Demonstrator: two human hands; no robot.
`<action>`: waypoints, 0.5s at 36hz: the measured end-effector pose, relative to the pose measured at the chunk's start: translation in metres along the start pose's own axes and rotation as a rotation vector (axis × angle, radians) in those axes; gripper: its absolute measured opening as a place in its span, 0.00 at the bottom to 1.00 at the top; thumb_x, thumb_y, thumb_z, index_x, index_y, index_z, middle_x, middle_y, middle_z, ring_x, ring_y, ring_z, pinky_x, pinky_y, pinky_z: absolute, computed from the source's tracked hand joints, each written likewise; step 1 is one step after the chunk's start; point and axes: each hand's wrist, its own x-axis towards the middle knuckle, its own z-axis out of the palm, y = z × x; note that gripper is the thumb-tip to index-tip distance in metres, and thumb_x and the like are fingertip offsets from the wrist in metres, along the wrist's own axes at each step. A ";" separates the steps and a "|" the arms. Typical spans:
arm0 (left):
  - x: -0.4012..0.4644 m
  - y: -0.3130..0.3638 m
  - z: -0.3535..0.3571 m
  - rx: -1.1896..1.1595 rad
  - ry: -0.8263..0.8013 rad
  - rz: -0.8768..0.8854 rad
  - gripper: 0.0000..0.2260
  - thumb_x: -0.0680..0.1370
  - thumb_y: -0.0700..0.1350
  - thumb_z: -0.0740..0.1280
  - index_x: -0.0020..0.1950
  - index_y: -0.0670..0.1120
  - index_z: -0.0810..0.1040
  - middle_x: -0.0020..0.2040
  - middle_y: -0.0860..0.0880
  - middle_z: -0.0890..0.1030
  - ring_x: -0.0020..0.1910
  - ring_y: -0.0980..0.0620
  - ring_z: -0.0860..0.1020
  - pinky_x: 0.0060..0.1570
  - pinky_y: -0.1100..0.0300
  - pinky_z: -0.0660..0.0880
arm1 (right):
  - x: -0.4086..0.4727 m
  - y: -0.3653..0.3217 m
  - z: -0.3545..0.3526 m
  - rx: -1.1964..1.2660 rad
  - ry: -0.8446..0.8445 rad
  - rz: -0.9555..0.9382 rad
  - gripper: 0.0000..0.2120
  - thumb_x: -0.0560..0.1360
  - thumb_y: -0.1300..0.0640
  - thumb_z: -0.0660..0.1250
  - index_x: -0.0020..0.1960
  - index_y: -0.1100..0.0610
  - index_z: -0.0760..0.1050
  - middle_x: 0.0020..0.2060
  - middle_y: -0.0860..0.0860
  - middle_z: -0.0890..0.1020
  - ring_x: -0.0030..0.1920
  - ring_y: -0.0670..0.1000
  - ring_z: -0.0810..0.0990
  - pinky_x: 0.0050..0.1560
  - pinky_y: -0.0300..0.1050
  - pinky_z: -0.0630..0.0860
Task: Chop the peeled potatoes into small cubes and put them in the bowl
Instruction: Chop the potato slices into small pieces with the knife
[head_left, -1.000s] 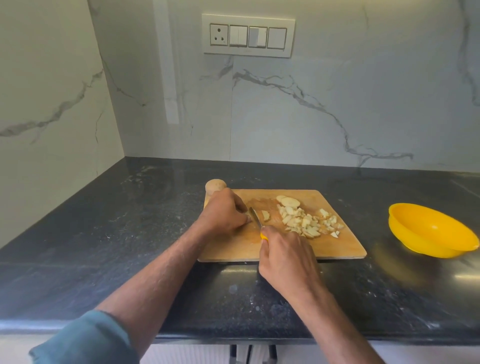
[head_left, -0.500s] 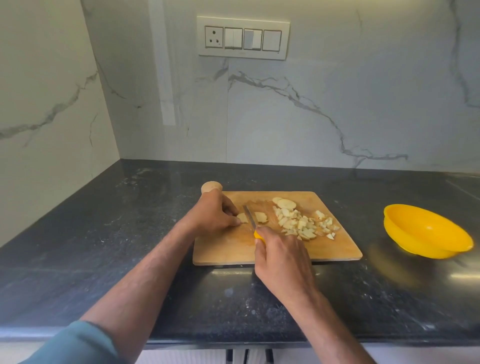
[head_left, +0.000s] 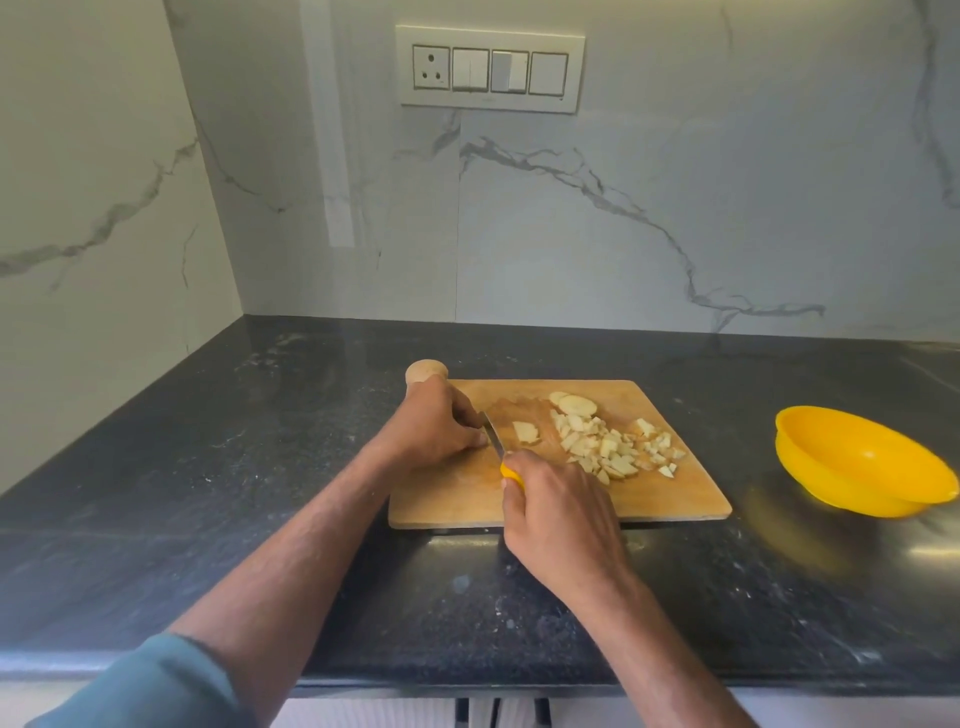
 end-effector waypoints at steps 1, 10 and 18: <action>0.000 0.001 0.000 0.002 -0.002 -0.001 0.07 0.74 0.42 0.78 0.51 0.43 0.88 0.44 0.52 0.85 0.44 0.57 0.81 0.49 0.64 0.81 | 0.000 0.000 0.000 0.000 -0.002 0.003 0.16 0.83 0.52 0.61 0.70 0.51 0.73 0.46 0.44 0.84 0.38 0.41 0.73 0.39 0.28 0.65; 0.000 0.001 0.001 0.024 -0.001 0.001 0.06 0.74 0.41 0.77 0.50 0.44 0.88 0.43 0.50 0.85 0.44 0.56 0.82 0.51 0.60 0.82 | 0.006 -0.004 0.002 -0.039 -0.028 0.022 0.13 0.83 0.53 0.61 0.66 0.52 0.75 0.42 0.45 0.81 0.39 0.44 0.77 0.38 0.35 0.72; 0.000 0.001 0.005 0.021 0.032 -0.025 0.03 0.73 0.42 0.78 0.47 0.45 0.88 0.41 0.52 0.85 0.42 0.56 0.82 0.48 0.59 0.83 | 0.007 -0.008 -0.001 -0.028 -0.017 0.031 0.10 0.82 0.55 0.62 0.63 0.52 0.75 0.38 0.45 0.77 0.36 0.45 0.75 0.32 0.33 0.62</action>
